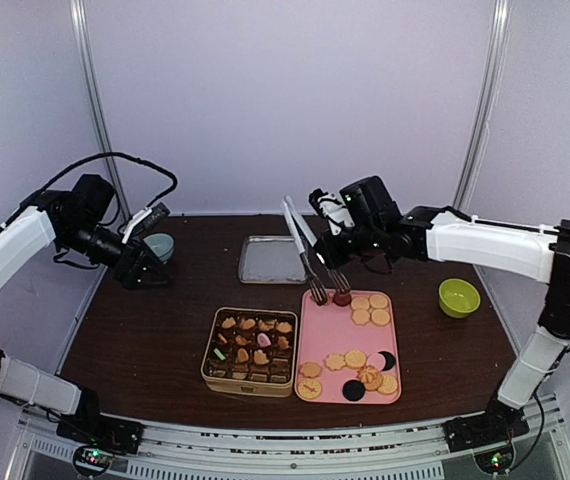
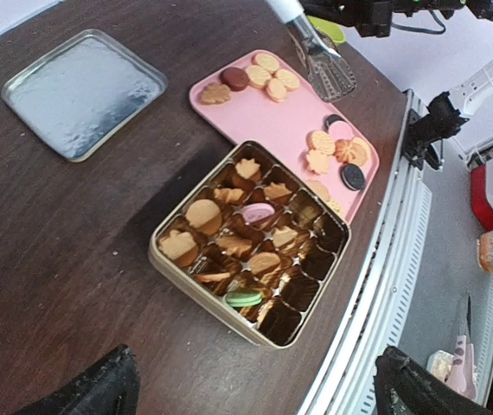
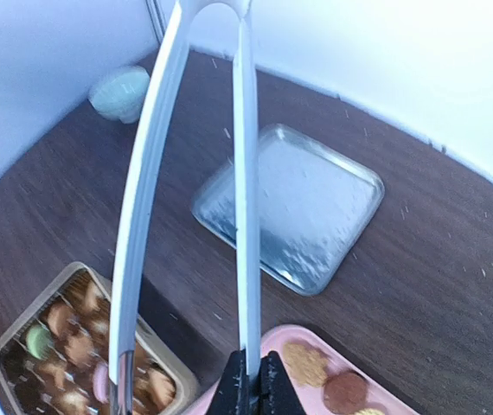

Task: Pack the cookies
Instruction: Pick up the clamp from the plate, then pass from the right arm to the left

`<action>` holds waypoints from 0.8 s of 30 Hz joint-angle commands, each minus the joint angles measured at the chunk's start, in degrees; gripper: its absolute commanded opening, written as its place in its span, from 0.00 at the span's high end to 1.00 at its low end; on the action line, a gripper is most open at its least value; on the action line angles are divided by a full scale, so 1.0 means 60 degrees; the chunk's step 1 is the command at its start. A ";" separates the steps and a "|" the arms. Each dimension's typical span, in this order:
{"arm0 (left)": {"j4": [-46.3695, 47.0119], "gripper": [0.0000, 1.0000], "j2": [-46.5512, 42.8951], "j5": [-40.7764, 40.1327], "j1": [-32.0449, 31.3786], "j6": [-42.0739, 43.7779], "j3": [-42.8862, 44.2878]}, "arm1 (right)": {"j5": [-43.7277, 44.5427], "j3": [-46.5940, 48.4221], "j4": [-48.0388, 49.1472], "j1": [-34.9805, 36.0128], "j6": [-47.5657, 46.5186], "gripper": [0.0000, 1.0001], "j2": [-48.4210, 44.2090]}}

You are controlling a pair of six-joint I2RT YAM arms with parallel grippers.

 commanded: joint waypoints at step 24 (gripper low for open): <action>0.1657 0.30 0.0745 0.4282 -0.2261 -0.1915 0.2120 | 0.2795 -0.1056 1.2441 0.3615 0.2694 1.00 0.0028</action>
